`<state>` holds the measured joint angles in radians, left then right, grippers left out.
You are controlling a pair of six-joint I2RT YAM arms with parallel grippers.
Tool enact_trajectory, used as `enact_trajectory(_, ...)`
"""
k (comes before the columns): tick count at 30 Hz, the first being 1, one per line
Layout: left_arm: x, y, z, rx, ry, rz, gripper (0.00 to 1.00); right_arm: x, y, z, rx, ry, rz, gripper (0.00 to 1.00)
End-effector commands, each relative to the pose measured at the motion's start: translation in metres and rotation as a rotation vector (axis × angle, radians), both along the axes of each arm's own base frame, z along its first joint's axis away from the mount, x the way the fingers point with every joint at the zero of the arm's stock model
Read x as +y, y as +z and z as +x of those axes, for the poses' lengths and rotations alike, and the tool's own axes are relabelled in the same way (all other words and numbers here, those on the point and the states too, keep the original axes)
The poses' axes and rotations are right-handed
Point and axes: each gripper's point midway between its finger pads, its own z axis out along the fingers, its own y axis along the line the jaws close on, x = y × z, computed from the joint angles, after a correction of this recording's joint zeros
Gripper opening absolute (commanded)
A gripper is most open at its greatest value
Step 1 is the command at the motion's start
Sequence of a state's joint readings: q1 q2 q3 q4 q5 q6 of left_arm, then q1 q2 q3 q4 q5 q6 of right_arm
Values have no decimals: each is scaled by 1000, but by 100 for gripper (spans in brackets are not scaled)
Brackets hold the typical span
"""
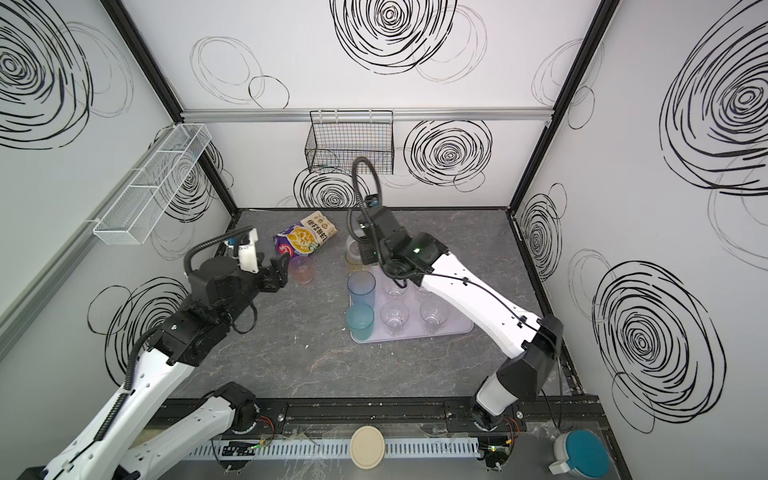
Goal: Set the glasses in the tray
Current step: 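Carry the frosted glass with the right gripper to the tray's far corner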
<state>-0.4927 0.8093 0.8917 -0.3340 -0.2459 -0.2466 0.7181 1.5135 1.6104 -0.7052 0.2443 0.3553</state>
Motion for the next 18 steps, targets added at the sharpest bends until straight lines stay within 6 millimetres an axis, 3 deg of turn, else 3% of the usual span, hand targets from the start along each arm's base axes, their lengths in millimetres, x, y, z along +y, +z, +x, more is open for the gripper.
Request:
enact_trajectory(1, -31, -6, 1, -94, -66, 33, 74, -87, -30, 9, 57, -194, -99, 3)
enact_trajectory(5, -60, -47, 2, -65, -134, 99, 75, -168, -41, 8, 65, -387, -93, 2)
enact_trajectory(9, -70, -74, 8, -20, -156, 96, 76, -216, -61, 4, 106, -518, -86, 2)
enact_trajectory(14, -74, -96, 11, 14, -180, 83, 77, -248, -92, 0, 152, -617, -65, 2)
enact_trajectory(18, -65, -112, 15, 52, -154, 90, 77, -254, -115, 1, 198, -629, -26, 3)
